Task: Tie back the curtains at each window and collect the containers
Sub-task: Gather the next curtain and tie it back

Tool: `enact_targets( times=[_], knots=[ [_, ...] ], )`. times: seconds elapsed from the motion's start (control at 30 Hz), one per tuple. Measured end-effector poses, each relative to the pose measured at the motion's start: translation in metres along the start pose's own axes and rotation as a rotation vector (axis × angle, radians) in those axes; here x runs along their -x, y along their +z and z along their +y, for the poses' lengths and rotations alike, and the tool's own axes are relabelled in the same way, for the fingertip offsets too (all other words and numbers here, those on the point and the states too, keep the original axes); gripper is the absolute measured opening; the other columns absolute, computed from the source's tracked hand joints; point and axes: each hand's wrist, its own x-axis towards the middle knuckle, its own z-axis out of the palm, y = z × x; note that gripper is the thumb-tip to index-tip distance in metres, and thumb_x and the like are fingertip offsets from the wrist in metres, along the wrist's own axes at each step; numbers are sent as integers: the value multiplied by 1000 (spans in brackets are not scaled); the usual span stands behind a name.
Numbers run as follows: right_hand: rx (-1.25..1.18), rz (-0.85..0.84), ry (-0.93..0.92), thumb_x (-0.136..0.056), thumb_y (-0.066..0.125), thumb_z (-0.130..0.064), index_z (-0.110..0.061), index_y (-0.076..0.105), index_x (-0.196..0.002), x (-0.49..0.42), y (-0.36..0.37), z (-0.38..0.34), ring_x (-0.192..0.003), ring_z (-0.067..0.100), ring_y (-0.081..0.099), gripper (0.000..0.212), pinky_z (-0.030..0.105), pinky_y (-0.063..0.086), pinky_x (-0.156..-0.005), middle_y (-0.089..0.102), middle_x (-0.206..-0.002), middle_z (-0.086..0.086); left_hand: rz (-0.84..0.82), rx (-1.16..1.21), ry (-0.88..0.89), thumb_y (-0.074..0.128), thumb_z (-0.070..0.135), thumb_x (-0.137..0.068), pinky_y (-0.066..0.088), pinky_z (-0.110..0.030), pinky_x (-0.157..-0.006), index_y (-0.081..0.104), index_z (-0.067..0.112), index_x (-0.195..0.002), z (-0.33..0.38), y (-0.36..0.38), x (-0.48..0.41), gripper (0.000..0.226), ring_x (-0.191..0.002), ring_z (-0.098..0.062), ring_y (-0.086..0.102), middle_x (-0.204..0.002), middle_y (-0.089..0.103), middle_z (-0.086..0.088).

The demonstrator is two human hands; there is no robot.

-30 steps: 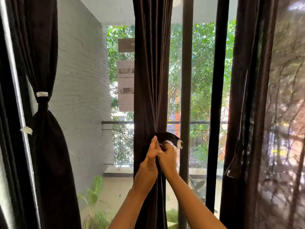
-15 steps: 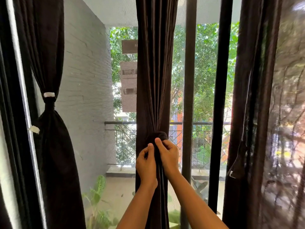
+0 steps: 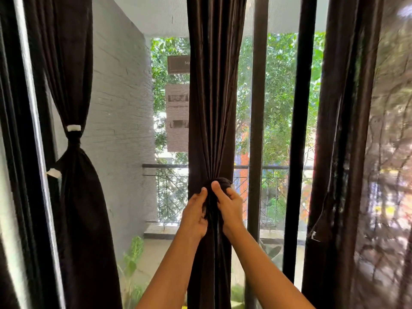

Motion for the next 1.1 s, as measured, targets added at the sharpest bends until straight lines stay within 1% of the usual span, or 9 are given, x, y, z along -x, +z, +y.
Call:
enact_targets(
  times=[0.07,0.13,0.3,0.47,0.6,0.7,0.87,1.0,1.1],
  knots=[
    [25,46,-7,-81,73,-31,-20,44,-51,-1,0,1,-47,11,40,44,27,36,-49,41,-49,-3,-8,0,1,66,26,-87,48,-33,-94,65,14,-105,0,-1,-2,22,-99,-18,63,-103,69,-4],
    [37,56,-7,-82,73,-32,-23,43,-46,-3,0,3,-48,12,39,48,29,35,-50,40,-48,-3,-14,5,3,68,24,-85,49,-33,-92,62,12,-116,-1,-2,-4,35,-106,-21,62,-111,68,-8],
    [34,54,-67,-83,71,-30,-14,50,-57,-4,0,4,-56,19,44,38,33,39,-56,44,-53,1,-50,60,-27,68,18,-84,54,-31,-82,65,7,-110,-1,1,-4,29,-98,-23,66,-106,70,-13],
    [0,2,-63,-88,66,-21,-19,46,-51,-3,-1,-1,-41,1,42,42,14,37,-44,43,-42,-14,-55,95,5,68,27,-83,56,-29,-70,64,4,-111,-1,2,-4,37,-97,-23,67,-107,70,-14],
    [21,7,-53,-87,67,-24,-22,44,-43,-5,-2,-3,-36,3,37,49,16,32,-40,41,-40,-11,-15,-33,175,63,34,-86,55,-33,-76,69,10,-91,-2,6,-1,26,-88,-22,69,-96,72,-11],
    [-11,25,-33,-85,68,-26,-19,45,-46,-8,-1,-2,-36,5,39,47,18,33,-39,43,-40,-8,26,-188,368,62,35,-88,57,-41,-80,72,12,-91,-3,6,-1,25,-84,-25,71,-88,73,-11],
    [-38,66,-5,-81,73,-27,-21,46,-45,-9,-1,1,-43,11,43,45,23,38,-44,45,-47,-1,107,-502,647,62,35,-88,57,-43,-69,71,10,-79,0,-5,-9,28,-71,-24,69,-73,71,-9],
    [-75,69,30,-78,74,-30,-13,51,-60,-11,-1,8,-54,17,51,35,29,44,-53,51,-60,8,48,-480,671,63,25,-89,56,-30,-76,73,22,-92,3,-5,-9,10,-83,-11,70,-86,73,0],
    [-102,103,37,-79,73,-31,-14,52,-61,-13,-1,16,-60,21,53,33,31,46,-56,53,-64,11,55,-450,654,66,24,-87,55,-25,-77,72,19,-98,0,-5,-12,14,-88,-10,69,-91,73,0]
  ],
)
